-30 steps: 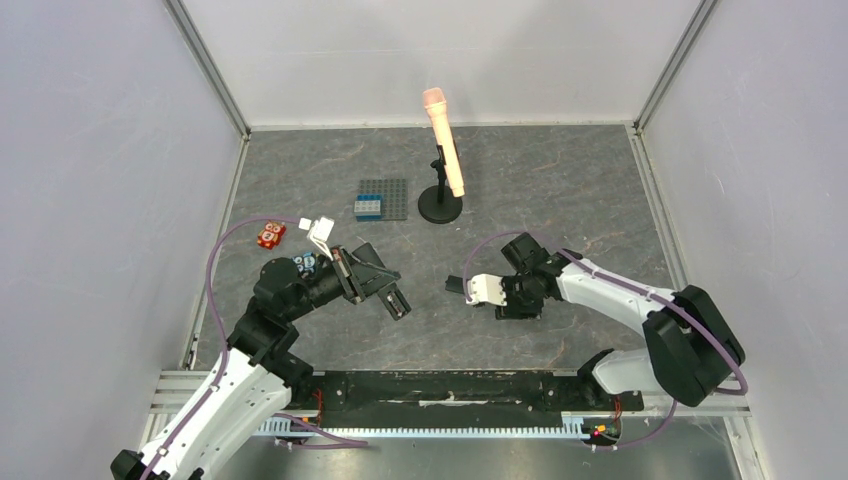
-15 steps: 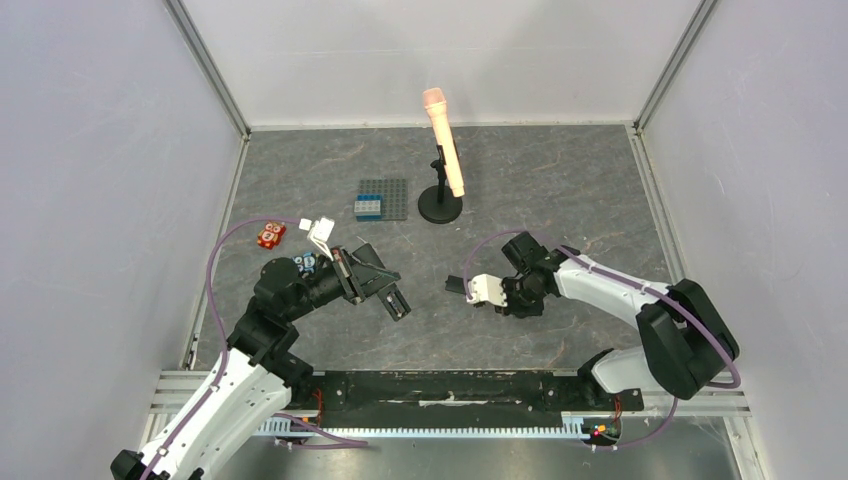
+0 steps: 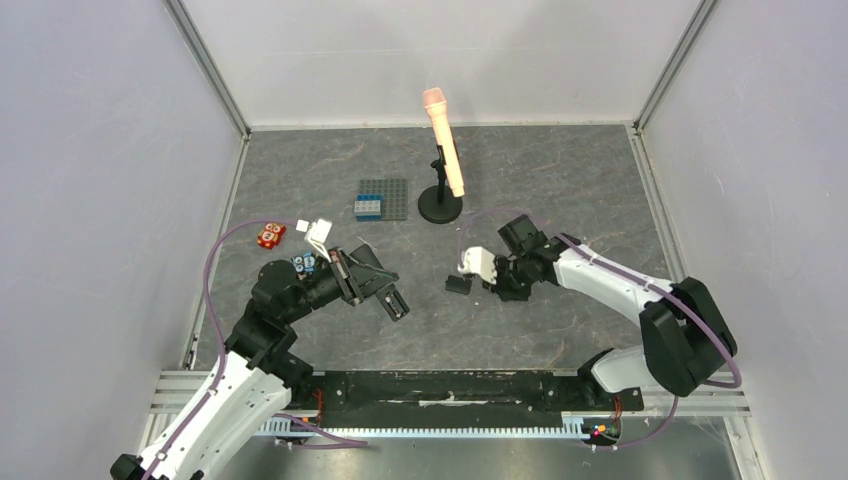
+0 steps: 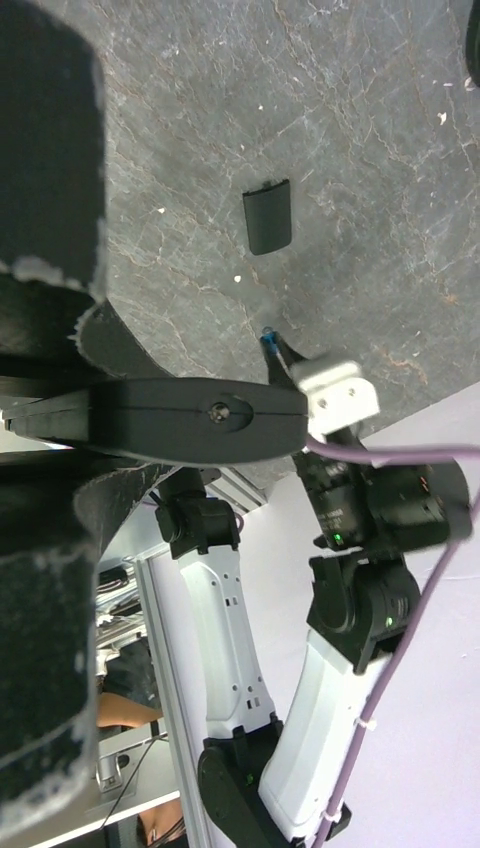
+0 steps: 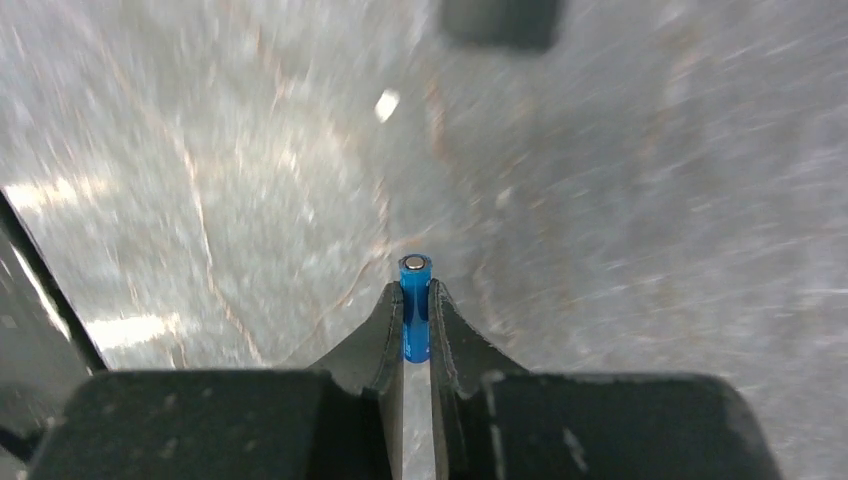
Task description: Load the batteries into the remote control
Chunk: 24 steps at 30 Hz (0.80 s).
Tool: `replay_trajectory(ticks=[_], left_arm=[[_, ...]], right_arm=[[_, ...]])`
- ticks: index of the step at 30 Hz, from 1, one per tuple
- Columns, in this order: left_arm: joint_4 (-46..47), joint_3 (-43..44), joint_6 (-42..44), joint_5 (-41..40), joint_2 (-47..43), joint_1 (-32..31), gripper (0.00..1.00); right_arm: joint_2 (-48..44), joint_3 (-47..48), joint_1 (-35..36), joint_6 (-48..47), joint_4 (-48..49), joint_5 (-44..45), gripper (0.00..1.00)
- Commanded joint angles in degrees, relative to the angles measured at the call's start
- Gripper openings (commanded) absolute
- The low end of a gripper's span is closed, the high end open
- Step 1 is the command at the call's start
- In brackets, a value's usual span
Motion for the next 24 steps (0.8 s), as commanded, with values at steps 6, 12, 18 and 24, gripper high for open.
replay_trajectory(ticks=[6,12,18,24], left_arm=[[4.08,-1.59,-1.55,-0.84,1.55,0.27,0.02],[12.38,-4.69,-4.67,2.06,6.28,0.3,0.02],[24.47,-9.13,-11.35,2.64,14.2,-0.3,0.02],[38.69,-13.71,-17.39,-0.09,23.1,-2.89,0.02]], right_arm=[[-11.55,8.17,0.42,36.66,18.02,-5.82,0.0],[-19.06,9.67,1.75,57.33,19.26,-5.15,0.0],[-26.39,6.27,10.53,73.98,19.32,4.25,0.0],[-23.82,8.09,24.86,84.03,11.65,17.44,0.0]])
